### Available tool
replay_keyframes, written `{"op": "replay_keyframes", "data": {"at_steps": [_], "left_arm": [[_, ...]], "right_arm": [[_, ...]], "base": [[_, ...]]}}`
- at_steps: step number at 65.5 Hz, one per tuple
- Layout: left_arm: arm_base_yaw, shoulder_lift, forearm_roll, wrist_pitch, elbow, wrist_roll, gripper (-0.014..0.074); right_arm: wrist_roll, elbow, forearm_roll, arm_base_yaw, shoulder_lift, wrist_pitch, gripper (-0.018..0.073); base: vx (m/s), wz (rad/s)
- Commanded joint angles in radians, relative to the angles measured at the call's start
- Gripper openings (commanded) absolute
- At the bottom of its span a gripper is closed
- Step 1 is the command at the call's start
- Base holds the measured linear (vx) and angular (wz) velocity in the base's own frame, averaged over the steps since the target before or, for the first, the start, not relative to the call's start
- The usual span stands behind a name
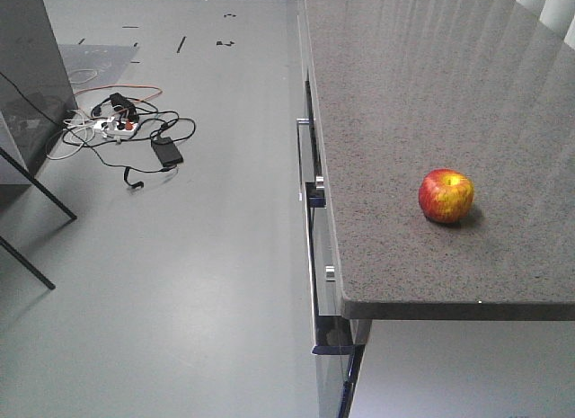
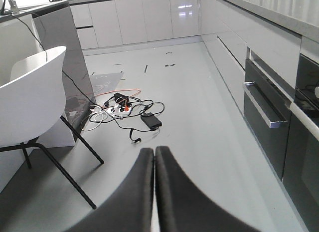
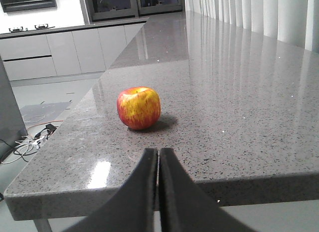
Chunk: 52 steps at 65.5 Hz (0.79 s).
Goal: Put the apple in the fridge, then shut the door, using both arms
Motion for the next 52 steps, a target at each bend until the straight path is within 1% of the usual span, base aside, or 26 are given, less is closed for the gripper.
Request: {"op": "replay_keyframes", "data": {"at_steps": [1, 31, 39, 42, 50, 52], "left_arm": [[-0.004, -0.016, -0.005, -0.076, 0.015, -0.004, -0.0008], [-0.004, -0.016, -0.005, -0.076, 0.015, -0.004, -0.0008], [-0.004, -0.016, -0.005, -0.076, 0.015, -0.004, -0.0008], [-0.004, -0.016, -0.005, -0.076, 0.015, -0.004, -0.0008], [-0.004, -0.016, -0.005, -0.076, 0.015, -0.004, -0.0008], [-0.004, -0.016, -0.005, -0.076, 0.015, -0.004, -0.0008]], "right_arm": [[-0.001, 0.009, -0.014, -0.006, -0.007, -0.073, -0.0003], [0.005, 0.009, -0.007, -0.006, -0.007, -0.079, -0.0003], [0.082, 0.009, 0.085, -0.006, -0.007, -0.16, -0.0003], [0.096, 0.009, 0.12, -0.006, -0.007, -0.194, -0.0003], [0.145, 0.002, 0.181, -0.006, -0.007, -0.336, -0.0003], [0.157, -0.009, 0.172, -0.006, -0.005, -0.357, -0.0003]], "base": [[0.0, 0.0], [0.0, 0.0], [0.0, 0.0], [0.0, 0.0], [0.0, 0.0], [0.0, 0.0]]}}
